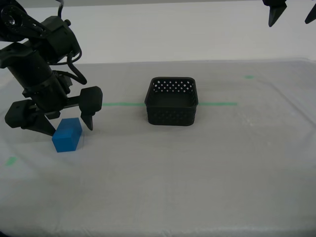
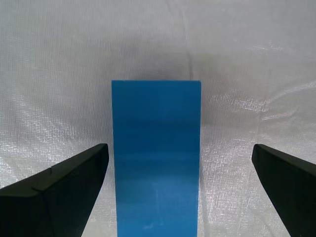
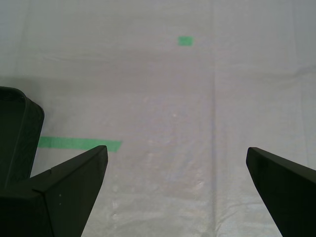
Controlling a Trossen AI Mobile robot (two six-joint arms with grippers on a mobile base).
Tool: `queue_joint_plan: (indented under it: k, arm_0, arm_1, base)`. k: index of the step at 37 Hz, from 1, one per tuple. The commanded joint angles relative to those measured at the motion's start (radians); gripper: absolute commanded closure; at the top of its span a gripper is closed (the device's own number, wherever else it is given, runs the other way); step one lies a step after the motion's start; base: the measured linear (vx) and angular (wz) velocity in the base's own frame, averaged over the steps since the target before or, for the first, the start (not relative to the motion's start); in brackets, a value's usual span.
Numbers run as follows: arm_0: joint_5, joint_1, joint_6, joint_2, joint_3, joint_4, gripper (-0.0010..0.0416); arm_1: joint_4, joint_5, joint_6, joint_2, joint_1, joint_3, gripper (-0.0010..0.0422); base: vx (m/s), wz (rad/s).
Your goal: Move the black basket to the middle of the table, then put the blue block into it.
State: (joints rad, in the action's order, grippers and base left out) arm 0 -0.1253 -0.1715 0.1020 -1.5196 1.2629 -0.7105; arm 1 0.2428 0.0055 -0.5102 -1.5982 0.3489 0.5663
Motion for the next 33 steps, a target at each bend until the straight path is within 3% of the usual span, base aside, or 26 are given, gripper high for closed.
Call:
queue_joint_plan:
  k: [1, 33]
  arm_0:
    - [0.002, 0.001, -0.001, 0.001, 0.0, 0.0, 0.0012]
    - [0.002, 0.0, -0.001, 0.001, 0.0, 0.0, 0.0012]
  arm_1:
    - [-0.003, 0.003, -0.006, 0.0, 0.0, 0.0, 0.0012]
    - [0.069, 0.002, -0.002, 0.0, 0.0, 0.0, 0.0014]
  base:
    - [0.0, 0.0]
    - [0.0, 0.0]
